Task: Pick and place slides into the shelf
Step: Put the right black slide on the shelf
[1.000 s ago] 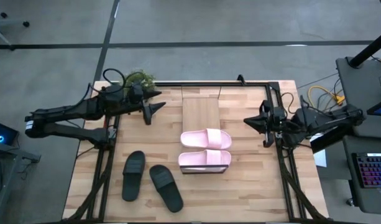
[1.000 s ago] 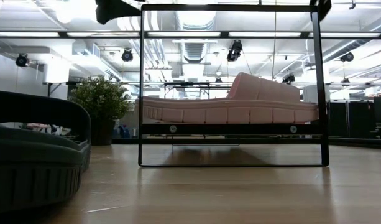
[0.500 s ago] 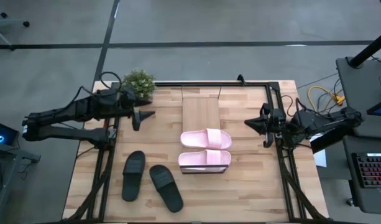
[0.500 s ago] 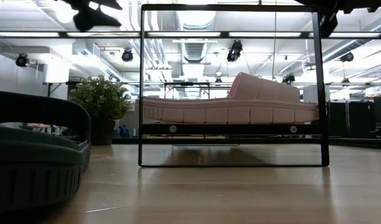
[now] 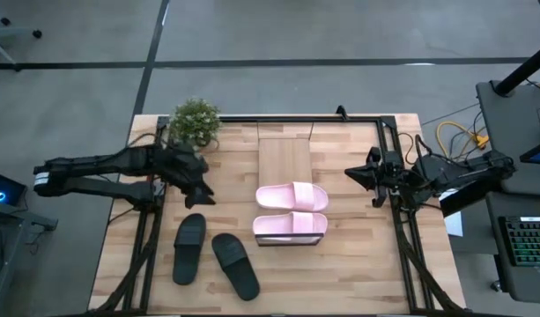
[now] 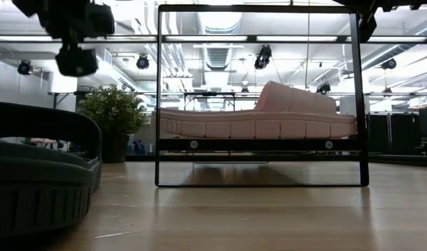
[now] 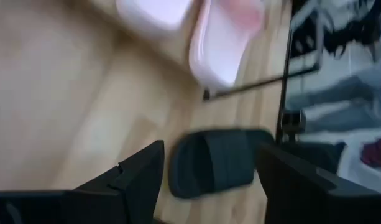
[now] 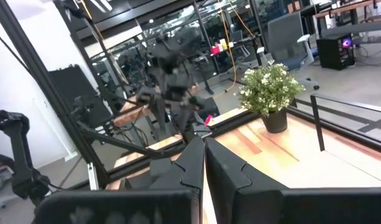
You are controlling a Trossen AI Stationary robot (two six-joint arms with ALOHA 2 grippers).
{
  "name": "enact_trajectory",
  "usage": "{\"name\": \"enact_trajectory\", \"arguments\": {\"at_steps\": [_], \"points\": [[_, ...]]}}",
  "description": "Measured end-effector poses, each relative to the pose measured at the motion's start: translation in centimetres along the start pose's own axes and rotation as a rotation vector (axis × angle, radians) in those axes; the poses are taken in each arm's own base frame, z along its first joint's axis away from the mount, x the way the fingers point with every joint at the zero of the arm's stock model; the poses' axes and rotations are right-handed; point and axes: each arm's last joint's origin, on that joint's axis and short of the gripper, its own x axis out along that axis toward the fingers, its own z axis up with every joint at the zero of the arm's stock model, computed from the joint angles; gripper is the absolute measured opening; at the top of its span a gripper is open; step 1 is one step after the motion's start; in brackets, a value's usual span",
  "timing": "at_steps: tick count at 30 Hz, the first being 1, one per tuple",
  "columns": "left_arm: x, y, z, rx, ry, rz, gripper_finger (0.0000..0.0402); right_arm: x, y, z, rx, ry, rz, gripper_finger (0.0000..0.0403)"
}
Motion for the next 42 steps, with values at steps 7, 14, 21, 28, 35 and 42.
{"name": "enact_trajectory", "arguments": {"at_steps": [7,14,21,28,35,42], "points": [[3.7,1.9,-1.1,-0.079,0.264,-0.133,0.0235,0.5,0.2,0.0,-0.006,0.01,-0.004,0.0009],[5.8,2.5,-0.9,-0.089,0.32,-0.157,0.0235,0.4,0.3,0.2,0.006,-0.002,0.001,0.0009],[6.1,2.7,-0.9,-0.035,0.343,-0.163,0.0234,0.4,0.3,0.2,0.007,-0.003,0.001,0.0009],[5.0,2.6,-2.0,0.015,0.413,-0.218,0.0211,0.4,0.3,0.2,0.007,-0.002,0.001,0.0009],[4.9,3.7,-3.6,-0.048,0.554,-0.065,0.0207,0.4,0.3,0.2,0.008,-0.002,0.0,0.0009],[5.3,4.0,-3.6,-0.065,0.586,-0.026,0.0207,0.4,0.3,0.2,0.028,-0.002,0.0,0.0009]]}}
